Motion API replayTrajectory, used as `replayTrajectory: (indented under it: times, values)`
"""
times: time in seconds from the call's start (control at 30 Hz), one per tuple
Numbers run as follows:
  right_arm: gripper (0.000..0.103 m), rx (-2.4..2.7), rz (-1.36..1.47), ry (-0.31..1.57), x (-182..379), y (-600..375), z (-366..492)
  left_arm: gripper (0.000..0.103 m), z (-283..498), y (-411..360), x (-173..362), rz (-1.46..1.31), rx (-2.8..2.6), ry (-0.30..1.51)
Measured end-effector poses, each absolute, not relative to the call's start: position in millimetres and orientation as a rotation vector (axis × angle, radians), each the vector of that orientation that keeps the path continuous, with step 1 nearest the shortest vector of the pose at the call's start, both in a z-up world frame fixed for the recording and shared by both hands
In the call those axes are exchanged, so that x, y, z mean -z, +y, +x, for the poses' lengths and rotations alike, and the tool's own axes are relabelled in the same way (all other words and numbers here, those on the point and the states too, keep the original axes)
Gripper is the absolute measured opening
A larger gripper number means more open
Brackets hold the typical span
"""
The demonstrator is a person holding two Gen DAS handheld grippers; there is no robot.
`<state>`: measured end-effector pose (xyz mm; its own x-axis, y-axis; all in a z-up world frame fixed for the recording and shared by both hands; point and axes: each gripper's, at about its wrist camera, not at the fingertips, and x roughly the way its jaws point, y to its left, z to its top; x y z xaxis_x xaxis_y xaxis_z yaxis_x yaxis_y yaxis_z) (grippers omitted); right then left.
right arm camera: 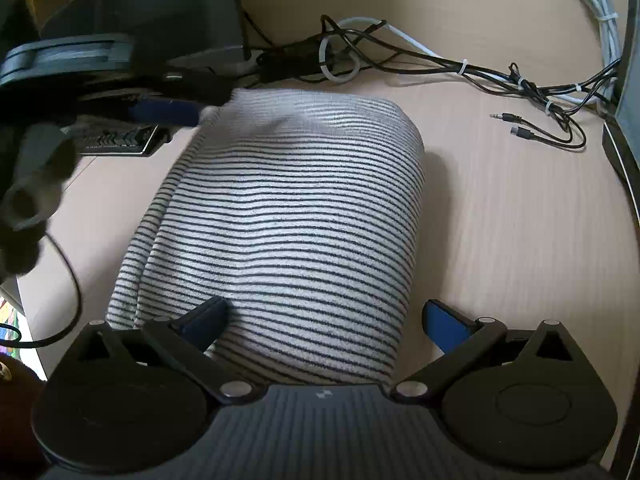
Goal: Fold clothes
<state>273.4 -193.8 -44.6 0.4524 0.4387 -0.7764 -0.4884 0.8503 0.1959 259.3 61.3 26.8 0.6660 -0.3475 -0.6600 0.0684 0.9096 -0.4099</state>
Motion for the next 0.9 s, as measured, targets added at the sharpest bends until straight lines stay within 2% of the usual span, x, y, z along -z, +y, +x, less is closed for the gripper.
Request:
replayTrajectory:
  times: [0.1,0.17,0.37,0.43,0.5,0.6,0.63,0.73,0.9]
  values:
    - [0.103,-0.588,-0.067,0.938,40.6,-193.3,274.5,0.084,254.6,56.4,-15.5,-0.388,0.259,0.873]
    - [0.103,-0.606,-0.06,0.932,33.4,-196.8,276.3,0.076,252.0,49.9,-5.0,-0.36,0.252,0.909]
    - [0.102,-0.541,0.163,0.883,8.6,-230.2,304.6,0.071,244.1,45.9,6.9,-0.336,0.249,0.903]
    - [0.088,-0.516,0.224,0.912,16.9,-231.4,319.0,0.07,242.3,44.9,7.3,-0.323,0.252,0.899]
    - [0.083,-0.494,0.283,0.97,32.0,-227.9,332.9,0.066,241.8,43.2,6.9,-0.31,0.253,0.898]
    - [0.082,-0.509,0.401,1.036,47.6,-221.8,347.0,0.064,241.2,41.4,6.1,-0.296,0.255,0.894]
    - [0.077,-0.529,0.408,1.032,45.2,-216.5,346.1,0.063,241.4,41.1,5.8,-0.295,0.254,0.894]
    - [0.069,-0.59,0.267,0.915,20.9,-199.2,329.6,0.063,242.2,43.0,7.1,-0.301,0.26,0.889]
    - [0.069,-0.538,0.238,0.964,34.8,-202.6,333.6,0.068,242.5,48.0,9.4,-0.335,0.258,0.876]
